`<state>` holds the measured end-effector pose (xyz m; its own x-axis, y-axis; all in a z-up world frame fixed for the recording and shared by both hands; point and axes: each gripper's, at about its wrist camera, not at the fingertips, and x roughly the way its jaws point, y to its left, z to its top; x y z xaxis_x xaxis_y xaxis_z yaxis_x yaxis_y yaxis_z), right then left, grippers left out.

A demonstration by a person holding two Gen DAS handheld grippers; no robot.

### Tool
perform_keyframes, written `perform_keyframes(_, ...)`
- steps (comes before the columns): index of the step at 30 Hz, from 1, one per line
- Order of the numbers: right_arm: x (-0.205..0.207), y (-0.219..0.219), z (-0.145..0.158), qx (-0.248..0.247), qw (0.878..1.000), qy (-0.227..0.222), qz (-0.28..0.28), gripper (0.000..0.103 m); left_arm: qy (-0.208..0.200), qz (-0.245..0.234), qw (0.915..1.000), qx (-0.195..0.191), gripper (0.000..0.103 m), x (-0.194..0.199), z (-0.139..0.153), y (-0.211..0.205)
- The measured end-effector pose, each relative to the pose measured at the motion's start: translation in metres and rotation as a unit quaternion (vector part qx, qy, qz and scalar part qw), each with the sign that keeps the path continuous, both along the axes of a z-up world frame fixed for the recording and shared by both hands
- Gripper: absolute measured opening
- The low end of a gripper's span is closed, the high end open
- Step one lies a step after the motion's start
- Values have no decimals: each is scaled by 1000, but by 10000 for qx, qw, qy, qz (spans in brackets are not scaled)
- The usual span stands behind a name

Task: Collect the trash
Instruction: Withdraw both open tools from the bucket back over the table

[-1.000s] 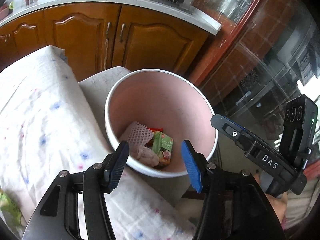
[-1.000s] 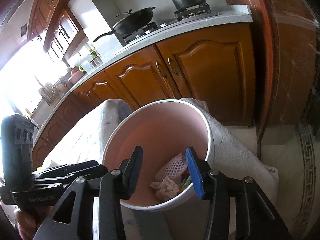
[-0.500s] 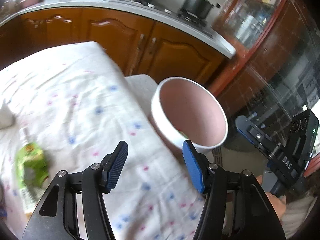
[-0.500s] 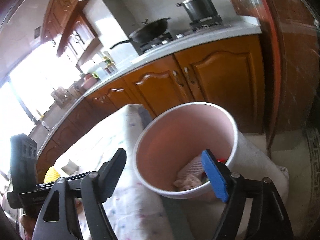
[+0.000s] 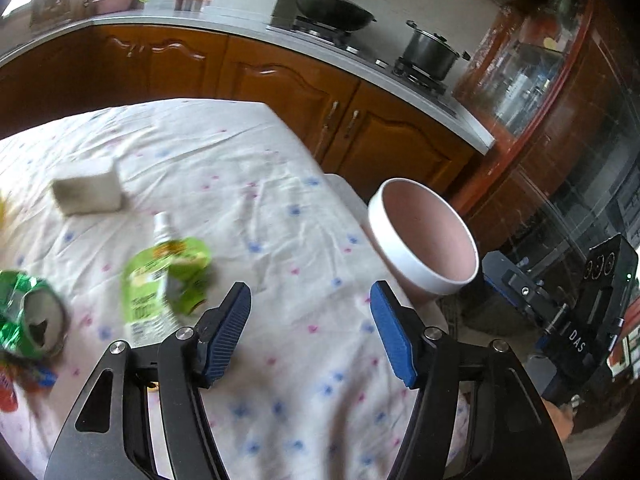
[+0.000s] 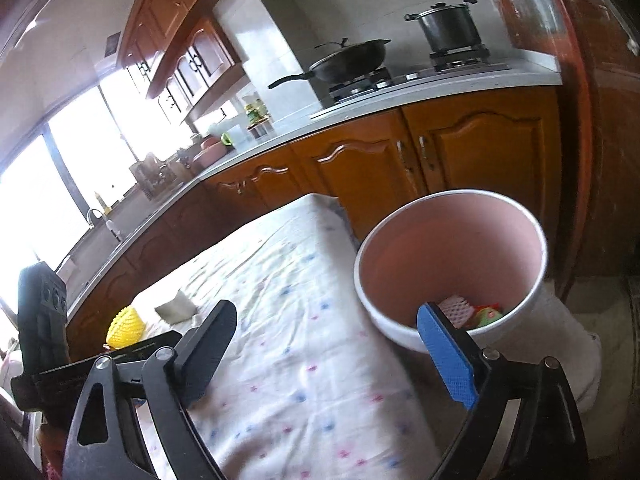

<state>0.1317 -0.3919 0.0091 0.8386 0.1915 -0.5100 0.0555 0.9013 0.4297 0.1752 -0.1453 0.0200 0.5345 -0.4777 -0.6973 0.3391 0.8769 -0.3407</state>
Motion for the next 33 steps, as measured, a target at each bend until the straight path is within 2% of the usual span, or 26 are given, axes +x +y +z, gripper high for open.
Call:
perform_keyframes(19,9,87,-4,-52,9960,60,887,93,17,883,9961,15,63,-35,-9,103)
perform_keyframes(33,27,151,-3,-211,9867,89,1607,93,3,1806,9835,101,66,-56,-13,190)
